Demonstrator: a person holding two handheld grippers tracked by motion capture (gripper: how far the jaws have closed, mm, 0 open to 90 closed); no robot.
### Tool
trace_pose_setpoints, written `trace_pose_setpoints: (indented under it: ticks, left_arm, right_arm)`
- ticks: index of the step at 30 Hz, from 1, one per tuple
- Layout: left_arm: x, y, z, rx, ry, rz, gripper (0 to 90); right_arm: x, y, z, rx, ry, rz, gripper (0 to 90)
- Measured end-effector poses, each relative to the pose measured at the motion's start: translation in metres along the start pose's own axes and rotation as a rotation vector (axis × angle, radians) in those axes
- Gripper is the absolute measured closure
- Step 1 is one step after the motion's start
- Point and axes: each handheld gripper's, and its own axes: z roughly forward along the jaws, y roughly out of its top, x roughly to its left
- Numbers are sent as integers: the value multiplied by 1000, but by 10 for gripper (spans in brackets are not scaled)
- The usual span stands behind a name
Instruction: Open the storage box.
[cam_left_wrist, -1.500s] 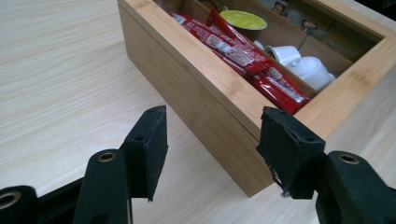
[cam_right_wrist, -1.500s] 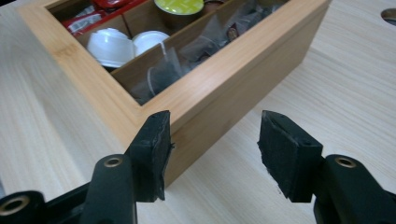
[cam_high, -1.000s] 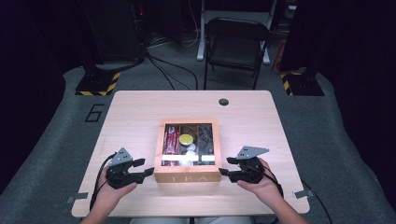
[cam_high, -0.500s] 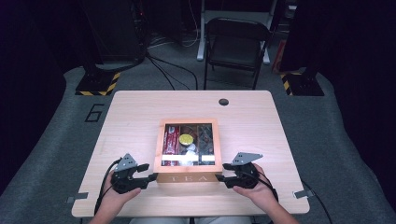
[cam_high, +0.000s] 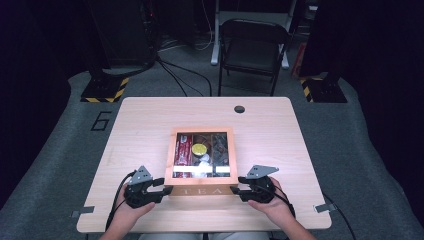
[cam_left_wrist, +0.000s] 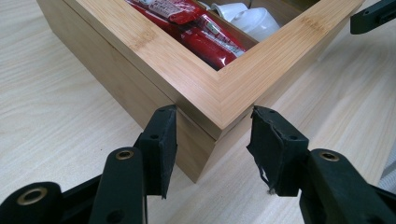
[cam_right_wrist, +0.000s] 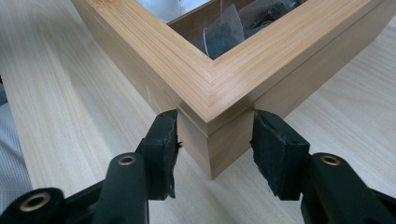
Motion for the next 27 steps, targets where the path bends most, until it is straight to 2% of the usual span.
trace_pose_setpoints:
  ticks: [5,13,14,20,25,27]
  left_arm:
    - [-1,0,0,0,16,14,513]
    - [-2,1,0,5,13,-6,511]
    - [-2,1,0,2,13,-12,508]
    - [-2,3,-1,8,13,-22,506]
    - [-3,5,-2,-21,2,-36,510]
    - [-4,6,-3,-30,1,-46,508]
  right_arm:
    - [1,0,-1,-7,-7,-6,505]
    - [0,1,-4,-33,4,23,508]
    - [1,2,-4,-28,-3,11,508]
    - [1,3,-4,-28,-7,12,509]
    - [3,5,-6,-46,-8,3,534]
    - [3,8,-7,-57,1,16,537]
